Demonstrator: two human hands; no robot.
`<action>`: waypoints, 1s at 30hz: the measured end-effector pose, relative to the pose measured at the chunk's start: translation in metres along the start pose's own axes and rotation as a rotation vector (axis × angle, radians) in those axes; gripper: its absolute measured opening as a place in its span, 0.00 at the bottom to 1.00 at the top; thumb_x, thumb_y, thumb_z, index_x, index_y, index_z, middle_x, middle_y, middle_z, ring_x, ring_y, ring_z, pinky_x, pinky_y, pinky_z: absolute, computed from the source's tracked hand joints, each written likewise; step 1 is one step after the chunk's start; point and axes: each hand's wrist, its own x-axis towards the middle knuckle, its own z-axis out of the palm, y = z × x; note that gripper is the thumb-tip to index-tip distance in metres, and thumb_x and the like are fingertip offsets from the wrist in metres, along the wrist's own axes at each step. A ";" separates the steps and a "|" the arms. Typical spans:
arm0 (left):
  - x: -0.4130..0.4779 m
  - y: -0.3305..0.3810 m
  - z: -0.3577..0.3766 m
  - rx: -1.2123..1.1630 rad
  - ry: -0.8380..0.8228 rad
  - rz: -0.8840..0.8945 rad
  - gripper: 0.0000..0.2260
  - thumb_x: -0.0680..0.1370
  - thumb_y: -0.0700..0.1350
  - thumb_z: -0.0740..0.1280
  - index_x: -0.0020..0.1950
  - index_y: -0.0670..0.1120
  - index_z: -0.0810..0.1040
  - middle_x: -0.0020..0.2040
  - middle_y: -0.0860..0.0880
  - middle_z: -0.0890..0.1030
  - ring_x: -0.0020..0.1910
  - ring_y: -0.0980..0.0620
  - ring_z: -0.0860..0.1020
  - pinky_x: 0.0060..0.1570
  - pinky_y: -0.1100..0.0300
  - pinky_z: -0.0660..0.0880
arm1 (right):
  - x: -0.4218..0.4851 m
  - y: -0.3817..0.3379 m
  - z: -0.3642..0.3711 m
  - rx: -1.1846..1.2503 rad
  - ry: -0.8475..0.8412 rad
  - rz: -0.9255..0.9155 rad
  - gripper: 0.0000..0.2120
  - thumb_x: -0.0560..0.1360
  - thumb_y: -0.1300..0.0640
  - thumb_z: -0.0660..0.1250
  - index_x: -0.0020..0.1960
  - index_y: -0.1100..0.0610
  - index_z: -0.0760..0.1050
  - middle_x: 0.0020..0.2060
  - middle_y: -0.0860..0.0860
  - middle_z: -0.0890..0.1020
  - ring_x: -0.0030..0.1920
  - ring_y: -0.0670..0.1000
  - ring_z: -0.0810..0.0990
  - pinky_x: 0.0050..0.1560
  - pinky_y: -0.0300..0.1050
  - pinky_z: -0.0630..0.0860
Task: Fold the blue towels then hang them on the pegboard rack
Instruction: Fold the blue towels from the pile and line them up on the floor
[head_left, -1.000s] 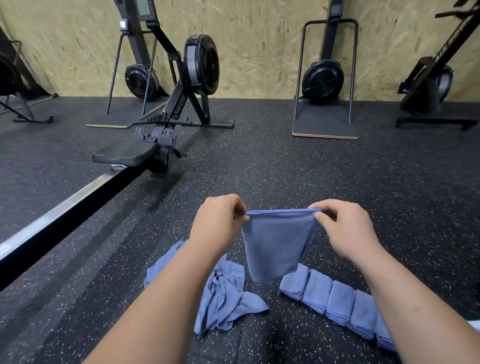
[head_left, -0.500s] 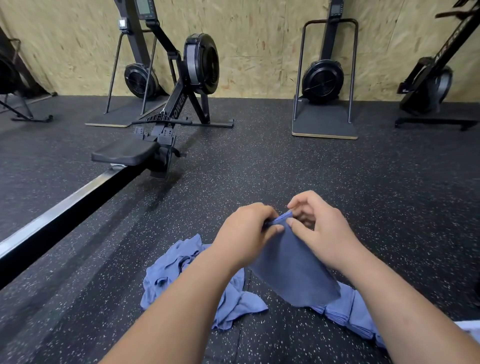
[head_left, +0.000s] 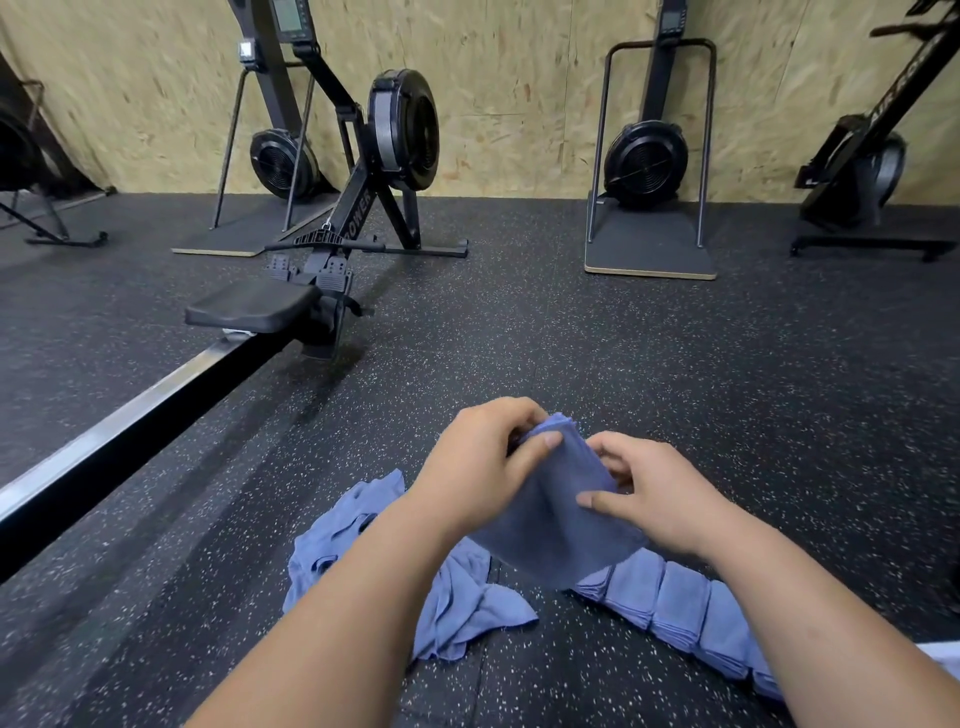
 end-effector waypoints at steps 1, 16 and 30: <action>0.000 -0.001 -0.002 -0.020 0.049 -0.020 0.03 0.82 0.52 0.70 0.50 0.54 0.81 0.43 0.58 0.82 0.44 0.58 0.79 0.48 0.56 0.76 | 0.000 0.004 -0.001 -0.041 -0.021 0.027 0.16 0.73 0.56 0.80 0.55 0.43 0.79 0.48 0.37 0.87 0.52 0.41 0.85 0.57 0.49 0.81; -0.001 -0.042 -0.037 -0.237 0.554 -0.448 0.09 0.85 0.52 0.66 0.46 0.52 0.78 0.36 0.58 0.80 0.36 0.58 0.74 0.39 0.57 0.69 | -0.006 0.029 -0.034 -0.020 -0.011 0.222 0.04 0.77 0.54 0.73 0.44 0.52 0.81 0.32 0.47 0.82 0.30 0.45 0.71 0.36 0.48 0.70; -0.004 -0.061 -0.023 -0.299 0.490 -0.654 0.11 0.84 0.54 0.68 0.47 0.49 0.81 0.43 0.52 0.83 0.41 0.53 0.77 0.41 0.56 0.72 | 0.001 0.019 -0.035 0.489 0.462 0.228 0.04 0.84 0.49 0.68 0.55 0.48 0.80 0.47 0.54 0.88 0.46 0.52 0.84 0.50 0.53 0.77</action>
